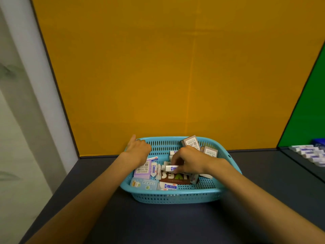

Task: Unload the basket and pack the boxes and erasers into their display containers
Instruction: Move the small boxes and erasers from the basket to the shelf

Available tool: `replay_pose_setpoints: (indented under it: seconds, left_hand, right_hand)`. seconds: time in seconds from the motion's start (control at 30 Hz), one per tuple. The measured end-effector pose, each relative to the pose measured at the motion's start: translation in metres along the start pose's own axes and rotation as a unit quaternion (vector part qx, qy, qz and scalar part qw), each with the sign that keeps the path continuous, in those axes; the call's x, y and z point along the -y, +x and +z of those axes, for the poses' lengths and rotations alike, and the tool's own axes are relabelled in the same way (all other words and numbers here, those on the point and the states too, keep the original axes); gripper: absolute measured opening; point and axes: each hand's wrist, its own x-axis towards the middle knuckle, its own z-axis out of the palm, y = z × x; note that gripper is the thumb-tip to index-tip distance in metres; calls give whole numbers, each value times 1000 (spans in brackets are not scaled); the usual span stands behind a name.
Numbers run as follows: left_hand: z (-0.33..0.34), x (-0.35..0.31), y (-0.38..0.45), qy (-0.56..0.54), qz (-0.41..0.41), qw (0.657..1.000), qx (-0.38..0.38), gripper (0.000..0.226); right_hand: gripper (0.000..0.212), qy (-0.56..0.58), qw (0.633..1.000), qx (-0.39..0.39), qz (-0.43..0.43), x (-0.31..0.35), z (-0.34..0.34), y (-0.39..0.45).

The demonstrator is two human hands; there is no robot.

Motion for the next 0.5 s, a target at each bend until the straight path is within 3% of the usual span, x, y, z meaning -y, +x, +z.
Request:
replay_pose_setpoints:
  seconds: [0.17,0.27,0.4,0.5]
  left_hand:
    - [0,-1,-5,-38,22,999,-29,15]
    - [-6,2,-10,-149,24,986,-67,16]
    - [-30,2,-22,-383,49,918,-88,16]
    - [-55,-6,-38,-478,87,868,-100,18]
  right_hand:
    - [24,31,998,-36,30,-4,-6,-19]
    - [23,42,996,-62,42,-3,-10,-34]
    - [18,25,990,-125,66,-1,-16,-53]
    - [16,30,983,-156,86,2,-24,-70]
